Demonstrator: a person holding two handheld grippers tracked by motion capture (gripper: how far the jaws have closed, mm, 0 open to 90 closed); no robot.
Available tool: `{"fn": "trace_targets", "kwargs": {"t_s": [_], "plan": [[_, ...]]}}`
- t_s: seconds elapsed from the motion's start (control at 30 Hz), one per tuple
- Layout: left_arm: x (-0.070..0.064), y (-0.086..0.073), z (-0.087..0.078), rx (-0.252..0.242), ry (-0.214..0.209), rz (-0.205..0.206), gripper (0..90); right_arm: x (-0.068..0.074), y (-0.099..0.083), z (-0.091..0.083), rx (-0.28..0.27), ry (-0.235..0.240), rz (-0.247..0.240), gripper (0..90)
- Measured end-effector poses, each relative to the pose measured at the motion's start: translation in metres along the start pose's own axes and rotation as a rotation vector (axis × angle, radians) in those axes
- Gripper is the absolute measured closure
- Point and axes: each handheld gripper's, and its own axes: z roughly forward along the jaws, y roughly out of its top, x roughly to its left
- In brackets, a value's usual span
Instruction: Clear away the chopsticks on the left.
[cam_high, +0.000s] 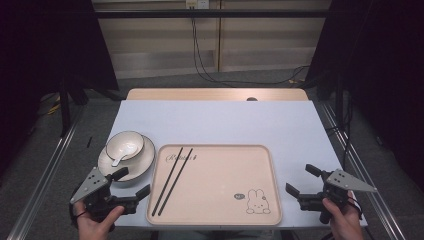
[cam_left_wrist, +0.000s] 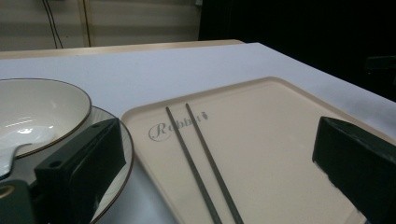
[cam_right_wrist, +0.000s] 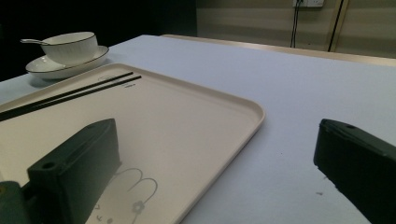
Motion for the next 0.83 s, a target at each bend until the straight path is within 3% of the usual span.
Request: {"fn": "trace_targets", "kwargs": {"t_s": [0.13, 0.3, 0.4, 0.47, 0.53, 0.7, 0.83], "plan": [[0.005, -0.006, -0.012, 0.008, 0.031, 0.001, 2.2, 0.000, 0.000, 0.000, 0.001, 0.003, -0.002, 0.1], [0.019, -0.021, -0.029, -0.002, 0.052, -0.089, 1.3, 0.000, 0.000, -0.001, -0.002, 0.003, -0.001, 0.1], [0.028, -0.028, -0.042, -0.037, 0.028, -0.098, 1.2, 0.001, 0.001, -0.001, -0.004, 0.004, 0.006, 0.1], [0.029, -0.032, -0.045, -0.036, 0.051, -0.093, 1.2, 0.000, 0.000, -0.001, 0.003, 0.005, -0.009, 0.1], [0.029, -0.032, -0.047, -0.057, 0.082, -0.110, 1.2, -0.001, 0.000, -0.001, 0.003, 0.002, -0.009, 0.1], [0.034, -0.033, -0.046, -0.069, 0.074, -0.121, 1.2, -0.002, 0.000, -0.001, 0.011, 0.001, -0.006, 0.1], [0.040, -0.033, -0.044, -0.084, 0.136, -0.132, 1.2, -0.003, -0.001, -0.001, 0.024, -0.007, -0.004, 0.0]]}}
